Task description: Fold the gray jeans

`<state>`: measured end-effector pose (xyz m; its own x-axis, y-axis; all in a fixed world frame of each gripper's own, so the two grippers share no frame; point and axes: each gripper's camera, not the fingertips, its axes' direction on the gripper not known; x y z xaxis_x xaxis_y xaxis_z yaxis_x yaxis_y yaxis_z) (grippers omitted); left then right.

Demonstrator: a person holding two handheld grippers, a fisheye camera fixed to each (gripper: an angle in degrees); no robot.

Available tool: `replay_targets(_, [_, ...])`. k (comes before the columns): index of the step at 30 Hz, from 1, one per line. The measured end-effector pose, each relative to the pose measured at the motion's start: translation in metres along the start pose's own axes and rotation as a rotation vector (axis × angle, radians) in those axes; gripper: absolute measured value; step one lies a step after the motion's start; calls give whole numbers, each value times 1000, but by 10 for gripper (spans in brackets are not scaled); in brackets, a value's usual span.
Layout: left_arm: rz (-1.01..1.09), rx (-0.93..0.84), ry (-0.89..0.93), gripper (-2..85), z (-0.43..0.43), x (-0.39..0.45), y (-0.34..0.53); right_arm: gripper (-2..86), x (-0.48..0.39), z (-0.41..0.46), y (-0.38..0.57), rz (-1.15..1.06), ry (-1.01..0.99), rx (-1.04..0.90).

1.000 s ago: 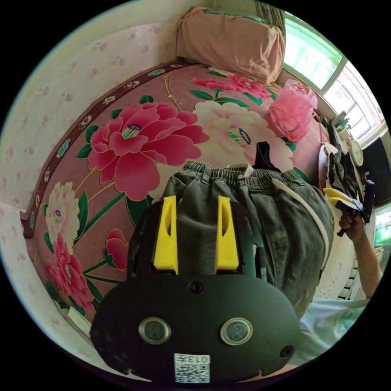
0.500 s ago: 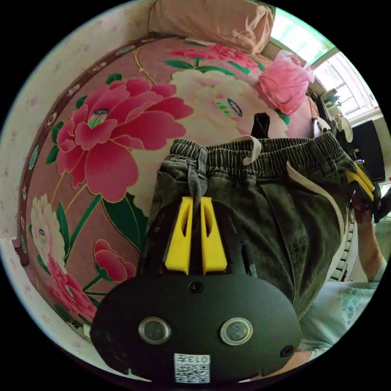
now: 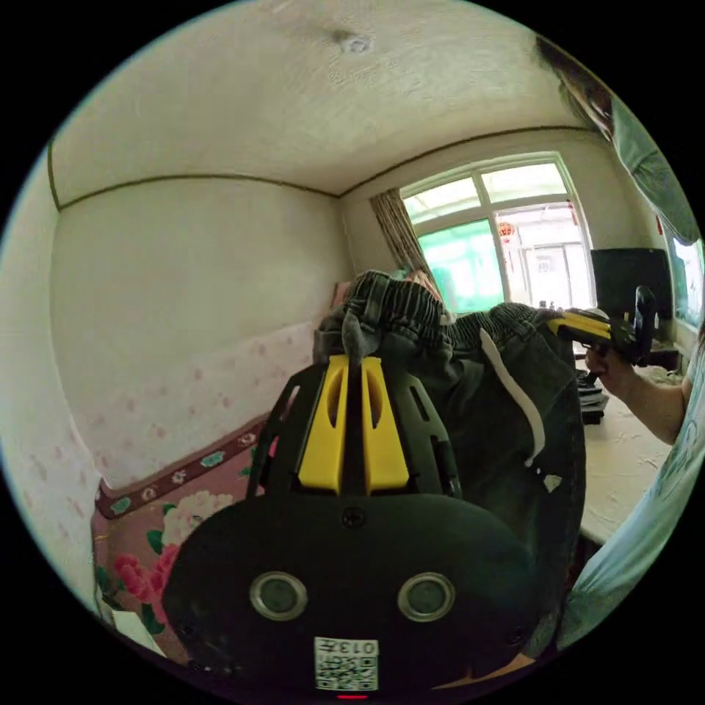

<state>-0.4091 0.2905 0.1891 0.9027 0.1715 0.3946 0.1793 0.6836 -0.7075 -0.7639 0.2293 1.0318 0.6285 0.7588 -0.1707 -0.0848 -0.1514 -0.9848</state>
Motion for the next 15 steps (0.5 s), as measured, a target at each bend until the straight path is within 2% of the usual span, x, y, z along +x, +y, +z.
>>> replay_targets(2, [89, 101, -110, 12, -69, 48, 0, 21, -4, -38, -23, -14, 51, 67])
replay_targets(8, [238, 377, -141, 12, -197, 153, -9, 22, 19, -173, -93, -54, 226, 257])
replay_targets(12, [348, 528, -71, 12, -244, 222, -27, 23, 57, -272, -137, -68, 430, 295])
replay_targets(15, [399, 638, 51, 11, -264, 277, -42, 24, 91, -340, -165, -46, 571, 264])
